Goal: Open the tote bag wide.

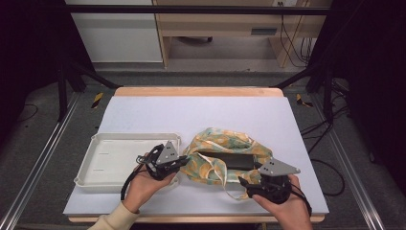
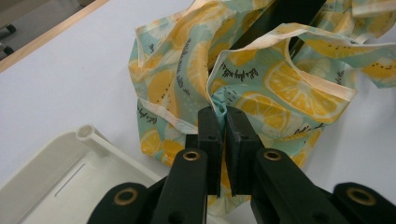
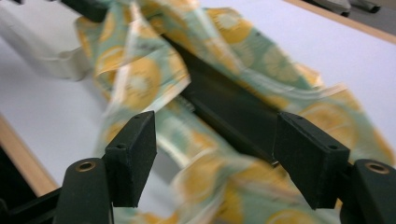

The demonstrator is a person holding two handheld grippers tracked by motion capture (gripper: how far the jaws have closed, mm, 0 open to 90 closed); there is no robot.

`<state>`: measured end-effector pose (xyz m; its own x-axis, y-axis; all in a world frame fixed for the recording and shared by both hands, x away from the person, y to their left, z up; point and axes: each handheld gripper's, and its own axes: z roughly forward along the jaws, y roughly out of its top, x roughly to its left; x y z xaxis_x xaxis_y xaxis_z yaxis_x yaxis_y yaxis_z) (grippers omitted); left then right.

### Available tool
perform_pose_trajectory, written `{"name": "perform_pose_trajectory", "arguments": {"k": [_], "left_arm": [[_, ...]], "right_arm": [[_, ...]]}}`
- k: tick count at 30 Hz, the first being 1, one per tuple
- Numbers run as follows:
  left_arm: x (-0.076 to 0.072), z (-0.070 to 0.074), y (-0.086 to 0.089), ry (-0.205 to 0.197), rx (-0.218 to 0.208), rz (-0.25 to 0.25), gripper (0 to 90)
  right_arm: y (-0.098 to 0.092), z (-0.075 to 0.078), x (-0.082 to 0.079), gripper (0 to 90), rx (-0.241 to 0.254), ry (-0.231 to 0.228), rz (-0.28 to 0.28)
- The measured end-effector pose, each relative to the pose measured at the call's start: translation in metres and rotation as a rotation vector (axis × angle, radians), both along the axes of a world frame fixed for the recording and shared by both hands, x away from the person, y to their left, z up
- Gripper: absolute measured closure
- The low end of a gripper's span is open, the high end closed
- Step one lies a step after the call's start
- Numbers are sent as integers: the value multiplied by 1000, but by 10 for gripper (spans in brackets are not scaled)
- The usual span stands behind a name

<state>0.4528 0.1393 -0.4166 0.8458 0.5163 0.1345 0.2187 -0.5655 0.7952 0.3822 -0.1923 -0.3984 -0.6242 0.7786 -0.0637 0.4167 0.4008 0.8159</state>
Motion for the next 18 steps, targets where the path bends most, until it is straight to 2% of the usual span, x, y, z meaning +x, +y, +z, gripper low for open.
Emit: {"name": "perform_pose_trajectory", "arguments": {"k": [1, 2, 4, 6, 9, 13, 18], "left_arm": [[0, 0, 0, 0, 0, 0, 861], [-1, 1, 0, -5, 1, -7, 861], [-2, 2, 0, -4, 5, -19, 860], [-3, 3, 1, -7, 5, -30, 860], [-5, 5, 3, -11, -1, -41, 860], [-5, 9, 6, -11, -23, -38, 859], [-5, 13, 10, -9, -49, -31, 854]], "right_arm": [[0, 0, 0, 306, 0, 0, 0], [-2, 4, 11, 307, -19, 0, -17], [-5, 3, 20, 309, -14, 8, -33], [-10, -2, 32, 316, -1, 28, -53], [-19, -15, 43, 344, -16, 68, -72], [-28, -30, 38, 410, -17, 103, -99], [-29, -46, 21, 439, -48, 141, -63]]}}
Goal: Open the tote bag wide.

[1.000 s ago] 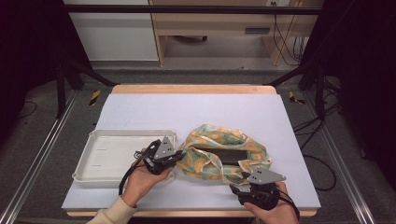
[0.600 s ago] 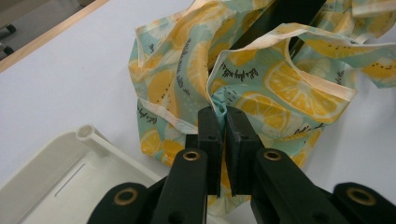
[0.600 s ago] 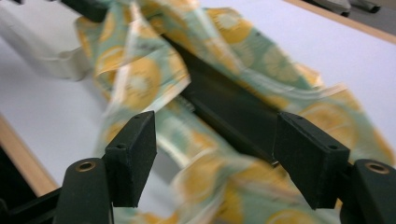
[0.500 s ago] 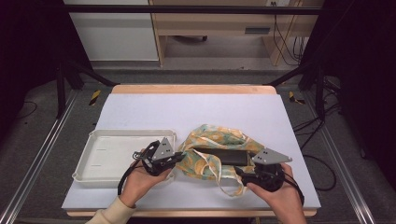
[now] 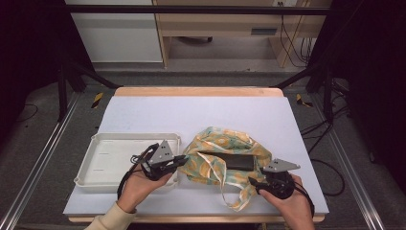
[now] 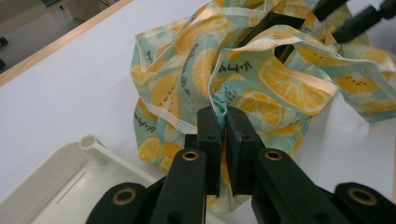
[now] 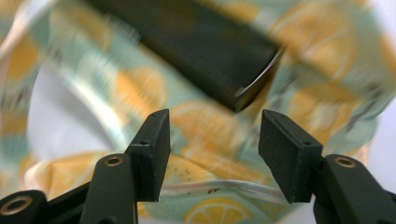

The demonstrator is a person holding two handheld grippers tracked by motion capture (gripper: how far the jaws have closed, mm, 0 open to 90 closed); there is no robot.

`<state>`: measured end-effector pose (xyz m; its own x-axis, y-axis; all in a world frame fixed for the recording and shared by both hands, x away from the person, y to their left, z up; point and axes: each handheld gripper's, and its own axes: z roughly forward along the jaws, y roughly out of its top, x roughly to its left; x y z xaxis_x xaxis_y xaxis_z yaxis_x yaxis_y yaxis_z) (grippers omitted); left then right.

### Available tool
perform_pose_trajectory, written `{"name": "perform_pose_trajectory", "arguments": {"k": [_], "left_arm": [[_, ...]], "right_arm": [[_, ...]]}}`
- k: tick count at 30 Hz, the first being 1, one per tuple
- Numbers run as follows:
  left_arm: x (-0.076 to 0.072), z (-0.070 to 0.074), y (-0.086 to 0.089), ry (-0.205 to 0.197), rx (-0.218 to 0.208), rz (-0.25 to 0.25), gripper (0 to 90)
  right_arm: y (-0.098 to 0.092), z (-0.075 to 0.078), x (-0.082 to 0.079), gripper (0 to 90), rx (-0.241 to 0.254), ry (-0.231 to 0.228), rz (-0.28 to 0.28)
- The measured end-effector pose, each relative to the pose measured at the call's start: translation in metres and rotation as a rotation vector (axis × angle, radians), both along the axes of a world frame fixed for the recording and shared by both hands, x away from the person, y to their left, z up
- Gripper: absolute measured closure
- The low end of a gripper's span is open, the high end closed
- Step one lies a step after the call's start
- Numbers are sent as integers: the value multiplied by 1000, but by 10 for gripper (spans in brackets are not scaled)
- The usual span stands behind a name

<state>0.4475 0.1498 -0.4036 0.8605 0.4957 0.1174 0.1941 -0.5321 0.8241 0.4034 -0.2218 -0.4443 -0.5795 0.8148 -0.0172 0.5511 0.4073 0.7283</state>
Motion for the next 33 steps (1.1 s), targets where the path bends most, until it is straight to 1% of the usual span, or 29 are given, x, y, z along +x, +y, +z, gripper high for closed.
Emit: {"name": "perform_pose_trajectory", "arguments": {"k": [3, 4, 7, 8, 10, 11, 12, 13, 14, 15, 16, 17, 19, 20, 22, 24, 25, 26, 27, 29, 30, 31, 32, 33], "left_arm": [[1, 0, 2, 3, -2, 5, 854], [1, 0, 2, 3, -2, 8, 854], [1, 0, 2, 5, -2, 9, 855], [1, 0, 2, 2, -2, 11, 856], [1, 2, 3, -1, -11, 17, 856], [2, 3, 4, -2, -14, 19, 856], [2, 4, 4, -3, -22, 22, 858], [2, 5, 5, -3, -26, 24, 858], [2, 6, 6, -1, -35, 24, 859], [2, 6, 7, 5, -41, 22, 860], [2, 6, 7, 5, -40, 21, 860], [2, 6, 7, 5, -35, 21, 860], [2, 5, 7, 12, -24, 16, 860], [2, 4, 7, 13, -20, 18, 860], [2, 2, 7, 23, -12, 14, 859], [2, -2, 7, 34, 30, 1, 843], [2, -2, 7, 34, 30, 1, 818], [2, -5, 7, 31, 66, -6, 783], [2, -5, 7, 31, 66, -6, 755], [2, -3, 11, 20, 60, 11, 629], [2, -1, 13, 11, 49, 14, 603], [2, -1, 13, 11, 49, 14, 589], [2, 6, 19, 6, 26, 14, 563], [1, 10, 23, -3, 21, 15, 547]], "right_arm": [[3, -9, -9, 409, -14, 21, 32], [4, -12, -10, 388, -21, 21, 45], [7, -14, -10, 352, -21, 7, 60], [9, -14, -9, 345, -16, -4, 70], [14, -13, -8, 357, -7, -25, 96], [17, -12, -8, 371, -14, -33, 112], [20, -12, -7, 403, -20, -31, 117], [22, -12, -6, 462, -34, -33, 125], [23, -13, -5, 539, -45, -23, 133], [25, -15, -4, 583, -55, -19, 136], [25, -16, -3, 667, -60, -18, 137], [25, -16, -3, 726, -62, -17, 143], [24, -16, -2, 831, -63, -19, 137], [23, -15, -2, 866, -61, -21, 137], [23, -15, -2, 898, -52, -36, 127], [21, -13, -2, 900, -45, -50, 111], [21, -13, -2, 900, -45, -50, 111], [20, -12, -4, 900, -40, -67, 103], [20, -12, -4, 900, -38, -70, 102], [19, -12, -6, 900, -39, -80, 101], [18, -12, -7, 900, -37, -82, 101], [17, -13, -8, 900, -32, -79, 98], [16, -13, -9, 900, -35, -78, 99], [16, -14, -10, 900, -38, -76, 100]]}}
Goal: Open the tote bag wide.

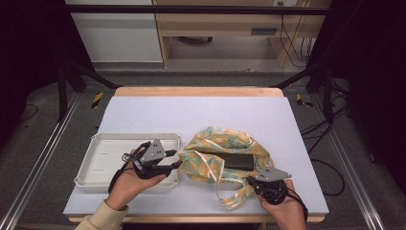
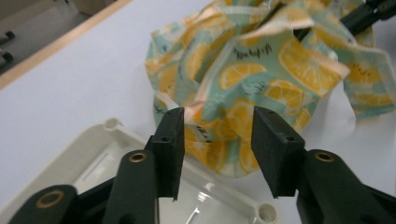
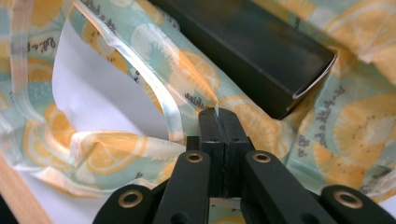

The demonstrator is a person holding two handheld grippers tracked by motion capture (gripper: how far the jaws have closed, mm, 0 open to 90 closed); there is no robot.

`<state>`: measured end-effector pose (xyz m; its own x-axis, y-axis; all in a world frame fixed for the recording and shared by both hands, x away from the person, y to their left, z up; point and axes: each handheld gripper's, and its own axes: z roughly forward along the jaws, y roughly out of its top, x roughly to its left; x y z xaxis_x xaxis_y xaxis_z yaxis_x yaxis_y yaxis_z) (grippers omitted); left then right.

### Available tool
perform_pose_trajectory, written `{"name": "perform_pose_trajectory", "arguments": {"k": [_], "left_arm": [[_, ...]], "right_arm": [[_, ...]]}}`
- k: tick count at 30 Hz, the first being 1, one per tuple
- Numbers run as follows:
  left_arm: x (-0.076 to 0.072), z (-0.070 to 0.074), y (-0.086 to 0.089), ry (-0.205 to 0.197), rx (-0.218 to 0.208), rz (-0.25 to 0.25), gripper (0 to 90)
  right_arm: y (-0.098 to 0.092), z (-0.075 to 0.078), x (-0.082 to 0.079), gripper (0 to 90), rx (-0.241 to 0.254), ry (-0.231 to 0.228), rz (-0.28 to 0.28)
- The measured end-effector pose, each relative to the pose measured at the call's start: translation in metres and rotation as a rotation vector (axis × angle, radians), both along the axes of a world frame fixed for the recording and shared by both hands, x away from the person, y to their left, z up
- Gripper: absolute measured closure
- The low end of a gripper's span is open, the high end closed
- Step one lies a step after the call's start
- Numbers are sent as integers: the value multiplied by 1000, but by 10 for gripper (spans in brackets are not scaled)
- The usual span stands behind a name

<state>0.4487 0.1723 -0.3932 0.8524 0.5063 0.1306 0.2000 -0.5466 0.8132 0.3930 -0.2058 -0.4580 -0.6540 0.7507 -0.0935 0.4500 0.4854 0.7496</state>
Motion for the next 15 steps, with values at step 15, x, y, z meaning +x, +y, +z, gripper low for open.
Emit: {"name": "perform_pose_trajectory", "arguments": {"k": [15], "left_arm": [[44, 20, -43, -8, 24, 5, 486]], "right_arm": [[-2, -5, -6, 900, -16, 19, 34]]}}
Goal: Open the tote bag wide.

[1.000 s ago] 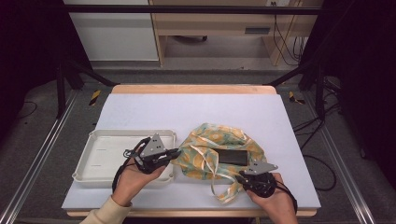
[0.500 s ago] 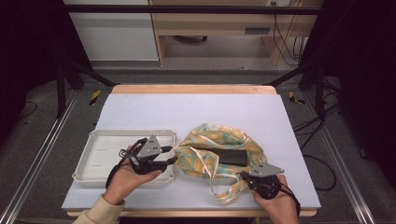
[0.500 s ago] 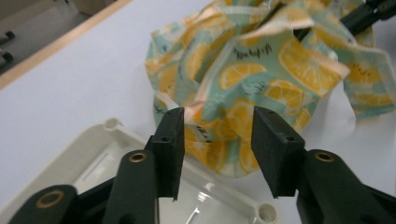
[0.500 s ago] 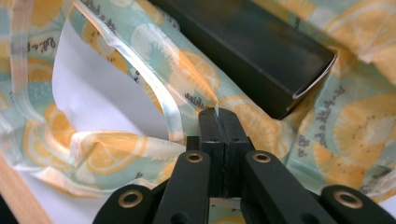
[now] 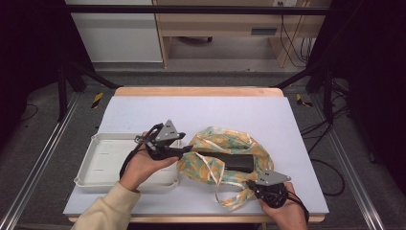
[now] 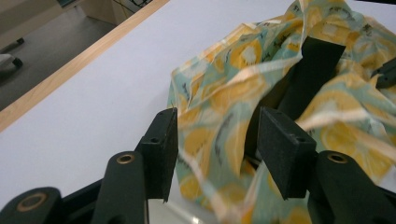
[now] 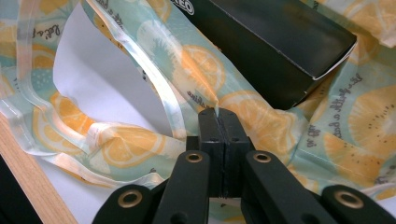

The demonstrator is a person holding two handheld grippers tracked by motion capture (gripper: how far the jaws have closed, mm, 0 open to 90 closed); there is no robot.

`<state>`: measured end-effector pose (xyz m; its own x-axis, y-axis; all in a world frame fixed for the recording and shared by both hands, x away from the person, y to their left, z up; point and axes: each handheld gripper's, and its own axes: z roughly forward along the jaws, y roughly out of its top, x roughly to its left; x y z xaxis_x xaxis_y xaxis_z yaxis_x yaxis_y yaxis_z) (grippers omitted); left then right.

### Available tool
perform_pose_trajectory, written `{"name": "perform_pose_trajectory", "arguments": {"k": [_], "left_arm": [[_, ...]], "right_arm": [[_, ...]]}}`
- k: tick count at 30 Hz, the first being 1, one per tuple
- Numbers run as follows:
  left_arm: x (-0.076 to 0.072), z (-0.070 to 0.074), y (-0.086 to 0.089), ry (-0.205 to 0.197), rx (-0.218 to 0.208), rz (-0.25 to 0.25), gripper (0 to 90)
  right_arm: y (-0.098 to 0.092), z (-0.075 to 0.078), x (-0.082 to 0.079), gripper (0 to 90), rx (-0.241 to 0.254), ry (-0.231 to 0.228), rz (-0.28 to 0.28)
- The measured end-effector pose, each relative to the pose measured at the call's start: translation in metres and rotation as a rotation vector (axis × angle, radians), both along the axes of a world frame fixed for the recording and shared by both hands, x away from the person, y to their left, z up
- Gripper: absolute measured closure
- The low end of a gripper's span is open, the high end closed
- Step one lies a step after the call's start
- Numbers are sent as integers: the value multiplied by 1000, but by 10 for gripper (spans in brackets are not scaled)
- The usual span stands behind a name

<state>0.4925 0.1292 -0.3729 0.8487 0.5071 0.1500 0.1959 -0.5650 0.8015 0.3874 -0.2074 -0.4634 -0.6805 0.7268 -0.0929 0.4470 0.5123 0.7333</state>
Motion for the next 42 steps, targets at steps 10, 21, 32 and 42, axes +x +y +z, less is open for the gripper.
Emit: {"name": "perform_pose_trajectory", "arguments": {"k": [10, 21, 32, 42], "left_arm": [[23, -7, -44, 42, 148, -96, 372], [24, -9, -58, 86, 239, -76, 812], [18, 18, -38, -2, 139, -3, 894], [-2, 27, -34, 9, 122, -56, 894]], "right_arm": [[2, -1, -2, 897, -5, -1, 16], [0, 2, -5, 900, 3, -6, 21], [-3, -1, -14, 900, -41, 16, 41], [-1, 9, -11, 681, 9, -33, 5]]}}
